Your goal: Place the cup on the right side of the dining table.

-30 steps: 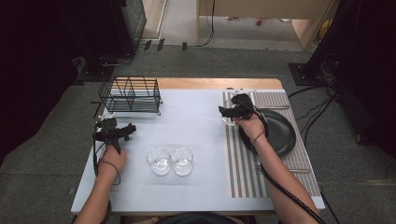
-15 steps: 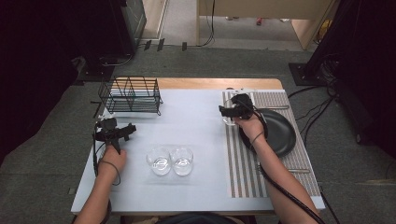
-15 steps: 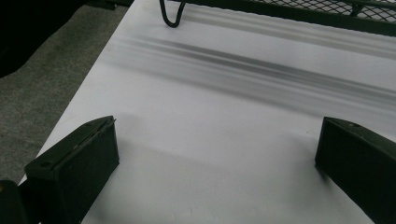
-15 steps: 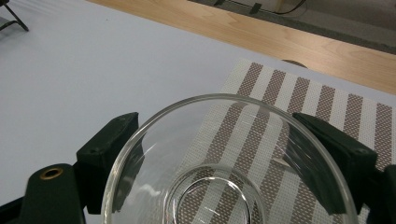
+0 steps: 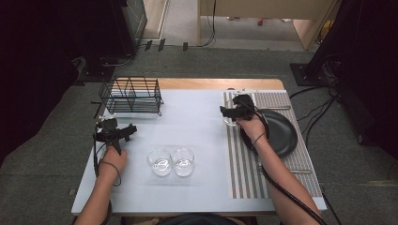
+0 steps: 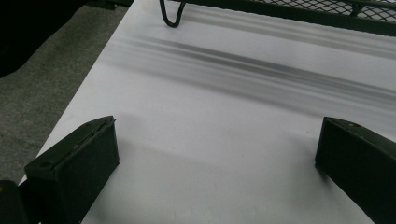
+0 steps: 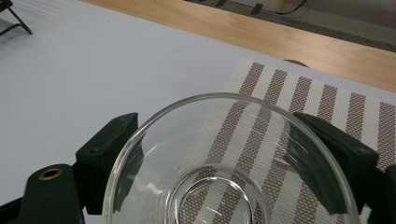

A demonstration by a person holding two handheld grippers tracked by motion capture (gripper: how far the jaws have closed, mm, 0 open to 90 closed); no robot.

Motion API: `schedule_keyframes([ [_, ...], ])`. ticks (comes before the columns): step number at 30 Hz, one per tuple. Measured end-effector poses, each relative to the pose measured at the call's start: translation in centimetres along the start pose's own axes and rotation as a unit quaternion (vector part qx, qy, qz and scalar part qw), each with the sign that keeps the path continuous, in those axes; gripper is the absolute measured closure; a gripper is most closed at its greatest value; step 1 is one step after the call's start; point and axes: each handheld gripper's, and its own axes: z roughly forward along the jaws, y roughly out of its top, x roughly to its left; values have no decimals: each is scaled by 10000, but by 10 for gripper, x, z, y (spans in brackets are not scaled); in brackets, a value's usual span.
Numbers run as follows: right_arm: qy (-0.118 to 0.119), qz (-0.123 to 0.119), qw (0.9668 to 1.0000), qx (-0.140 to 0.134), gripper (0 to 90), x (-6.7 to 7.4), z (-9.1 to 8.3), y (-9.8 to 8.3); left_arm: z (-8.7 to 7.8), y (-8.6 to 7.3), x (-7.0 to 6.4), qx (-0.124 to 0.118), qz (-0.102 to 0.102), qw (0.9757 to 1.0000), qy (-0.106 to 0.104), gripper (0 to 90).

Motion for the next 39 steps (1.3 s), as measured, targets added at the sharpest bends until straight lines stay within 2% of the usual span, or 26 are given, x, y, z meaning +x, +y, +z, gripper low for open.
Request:
schedule_keyframes([
  [3, 100, 20, 9999, 7, 134, 0, -1, 0, 0, 0, 0, -1, 0, 10000, 0, 0],
  [8, 109, -8, 9999, -60, 21, 1, -2, 1, 0, 0, 0, -2, -1, 10000, 0, 0],
  [19, 204, -59, 9998, -27, 20, 4, -5, 3, 0, 0, 0, 0, -1, 10000, -1, 0],
  [27, 138, -96, 9998, -55, 20, 4, -9, 5, 0, 0, 0, 1, -1, 10000, -2, 0],
  [31, 91, -188, 9998, -21, 21, 4, -10, 5, 0, 0, 0, 0, -2, 10000, -2, 0],
  [39, 102, -190, 9997, -84, 20, 4, -15, 7, 0, 0, 0, -2, -5, 10000, -4, 0],
])
